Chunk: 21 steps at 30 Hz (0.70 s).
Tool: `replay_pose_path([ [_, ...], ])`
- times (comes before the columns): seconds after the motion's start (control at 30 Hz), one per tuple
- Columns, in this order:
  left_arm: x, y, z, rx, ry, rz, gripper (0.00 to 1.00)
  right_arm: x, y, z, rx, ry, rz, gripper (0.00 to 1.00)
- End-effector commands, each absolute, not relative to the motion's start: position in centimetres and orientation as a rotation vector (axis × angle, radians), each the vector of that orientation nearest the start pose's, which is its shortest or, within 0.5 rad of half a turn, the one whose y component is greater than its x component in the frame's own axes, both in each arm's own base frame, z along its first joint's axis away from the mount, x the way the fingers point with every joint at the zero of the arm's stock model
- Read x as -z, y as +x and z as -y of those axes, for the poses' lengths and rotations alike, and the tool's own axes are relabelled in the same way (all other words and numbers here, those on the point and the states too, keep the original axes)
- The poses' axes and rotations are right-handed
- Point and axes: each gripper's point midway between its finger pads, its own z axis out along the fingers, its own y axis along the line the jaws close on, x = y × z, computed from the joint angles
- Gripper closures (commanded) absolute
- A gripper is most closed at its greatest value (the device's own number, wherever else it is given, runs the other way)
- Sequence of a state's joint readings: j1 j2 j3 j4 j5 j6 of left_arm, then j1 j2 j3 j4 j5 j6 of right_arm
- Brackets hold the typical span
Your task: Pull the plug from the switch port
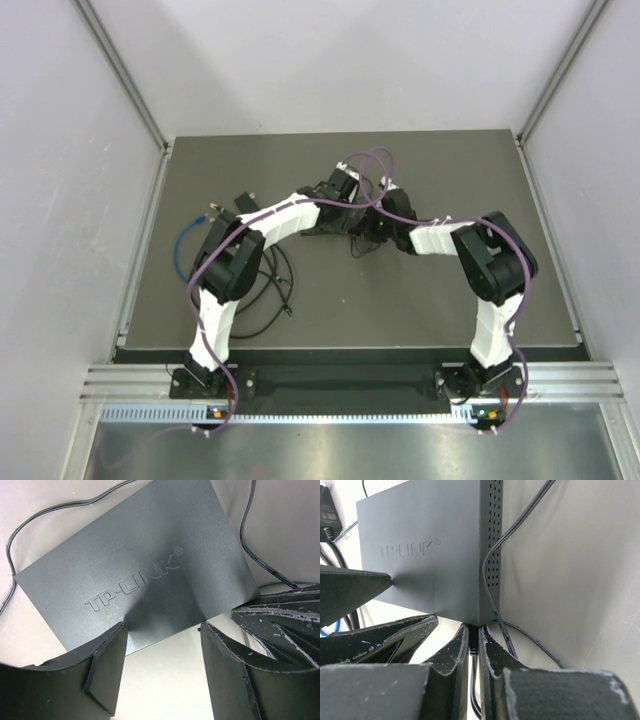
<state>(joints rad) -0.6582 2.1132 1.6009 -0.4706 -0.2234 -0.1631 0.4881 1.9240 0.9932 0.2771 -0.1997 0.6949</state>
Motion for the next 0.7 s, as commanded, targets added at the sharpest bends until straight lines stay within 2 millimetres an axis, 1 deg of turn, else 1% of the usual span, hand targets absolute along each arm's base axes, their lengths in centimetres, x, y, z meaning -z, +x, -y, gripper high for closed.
replay_pose_path([
  [0.0, 2.4, 40.0, 27.1, 0.049, 0.473, -2.629, 0.37, -2.4, 34.5, -28.1, -0.855, 0.000, -2.508, 1.00],
  [0.03, 2.5, 40.0, 27.0, 0.046, 0.471, -2.630, 0.37, -1.8, 35.1, -27.1, -0.679, -0.014, -2.496, 1.00],
  [0.07, 2.4, 40.1, 27.0, 0.048, 0.468, -2.628, 0.37, -1.6, 35.2, -26.4, -0.581, -0.013, -2.496, 1.00],
  [0.1, 2.3, 40.1, 27.1, 0.053, 0.465, -2.630, 0.37, -1.8, 34.9, -25.9, -0.510, -0.016, -2.507, 1.00],
  [0.13, 2.5, 40.0, 27.2, 0.054, 0.469, -2.634, 0.37, -1.9, 35.2, -25.3, -0.405, 0.002, -2.481, 1.00],
  [0.17, 2.5, 40.0, 27.3, 0.059, 0.466, -2.636, 0.37, -2.2, 35.4, -25.3, -0.366, 0.010, -2.468, 1.00],
  [0.23, 2.7, 39.9, 27.3, 0.063, 0.461, -2.647, 0.37, -2.3, 35.1, -25.1, -0.263, 0.008, -2.460, 1.00],
  [0.37, 2.9, 39.8, 27.4, 0.063, 0.466, -2.654, 0.37, -2.2, 34.7, -25.0, -0.243, 0.011, -2.461, 1.00],
  [0.4, 2.9, 39.9, 27.4, 0.068, 0.467, -2.655, 0.37, -2.6, 35.0, -25.3, -0.276, 0.005, -2.443, 1.00],
  [0.43, 3.1, 39.8, 27.5, 0.075, 0.470, -2.659, 0.37, -2.6, 34.7, -26.1, -0.360, -0.011, -2.458, 1.00],
  [0.47, 3.2, 39.7, 27.6, 0.080, 0.475, -2.663, 0.37, -1.8, 33.9, -26.1, -0.426, -0.009, -2.491, 1.00],
  [0.5, 3.3, 39.6, 27.6, 0.083, 0.474, -2.666, 0.37, -2.5, 34.7, -27.6, -0.602, 0.042, -2.442, 1.00],
  [0.53, 3.5, 39.5, 27.6, 0.083, 0.478, -2.670, 0.38, -2.8, 33.8, -28.6, -0.841, 0.038, -2.469, 1.00],
  [0.57, 3.6, 39.5, 27.5, 0.083, 0.477, -2.674, 0.38, -2.4, 33.7, -29.0, -0.940, 0.054, -2.449, 1.00],
  [0.63, 4.0, 39.2, 27.4, 0.073, 0.481, -2.682, 0.38, -3.0, 33.0, -29.5, -1.131, 0.102, -2.446, 1.00],
  [0.67, 4.1, 39.1, 27.4, 0.073, 0.484, -2.685, 0.38, -3.1, 33.0, -29.7, -1.204, 0.105, -2.408, 1.00],
])
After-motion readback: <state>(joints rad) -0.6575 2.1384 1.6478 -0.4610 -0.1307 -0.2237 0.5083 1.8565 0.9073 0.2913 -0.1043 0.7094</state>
